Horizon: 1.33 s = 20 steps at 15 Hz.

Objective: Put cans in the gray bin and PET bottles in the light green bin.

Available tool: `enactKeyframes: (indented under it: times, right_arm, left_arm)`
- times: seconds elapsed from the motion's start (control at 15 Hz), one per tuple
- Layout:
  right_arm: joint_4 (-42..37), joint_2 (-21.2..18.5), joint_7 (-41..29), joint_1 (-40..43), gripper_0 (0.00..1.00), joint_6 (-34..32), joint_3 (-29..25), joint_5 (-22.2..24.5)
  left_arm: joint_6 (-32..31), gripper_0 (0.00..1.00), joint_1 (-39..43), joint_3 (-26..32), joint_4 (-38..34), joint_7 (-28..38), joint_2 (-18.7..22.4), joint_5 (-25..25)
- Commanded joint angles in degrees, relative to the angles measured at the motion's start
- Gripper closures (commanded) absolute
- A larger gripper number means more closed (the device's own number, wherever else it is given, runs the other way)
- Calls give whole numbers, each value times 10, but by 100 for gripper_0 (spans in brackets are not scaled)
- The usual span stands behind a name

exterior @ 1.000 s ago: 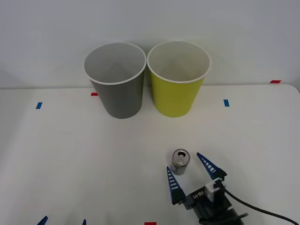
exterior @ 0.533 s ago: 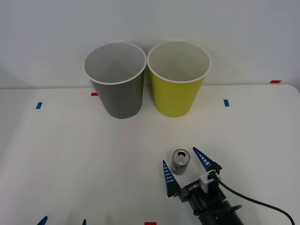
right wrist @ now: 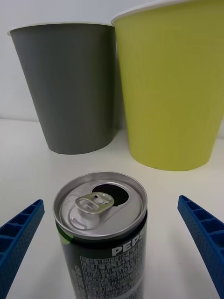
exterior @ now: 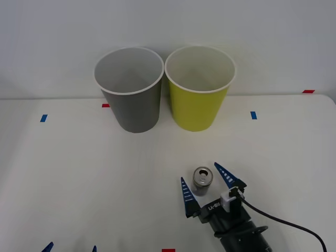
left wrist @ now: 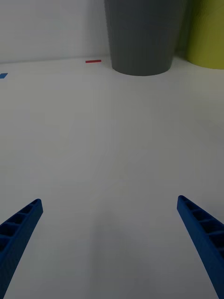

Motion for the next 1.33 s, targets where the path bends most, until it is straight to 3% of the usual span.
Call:
enactKeyframes:
  times: [0.07, 0.13, 0.2, 0.8, 1.0, 1.33]
  right_arm:
    - [-1, 3, 0, -3, 43, 4, 0, -3]
    - [0, 2, 0, -2, 78, 3, 1, -6]
    - [0, 0, -2, -2, 83, 3, 0, -9]
    - [-6, 3, -7, -3, 91, 15, 11, -22]
    - [-119, -6, -4, 14, 91, 155, 15, -22]
    - [-344, -13, -6, 13, 91, 453, 0, -22]
  left_arm:
    - [0, 0, 0, 0, 0, 0, 0, 0]
    - [0, 0, 0, 0, 0, 0, 0, 0]
    - [0, 0, 0, 0, 0, 0, 0, 0]
    - [0, 0, 0, 0, 0, 0, 0, 0]
    - [0, 0, 0, 0, 0, 0, 0, 0]
    - [0, 0, 0, 0, 0, 0, 0, 0]
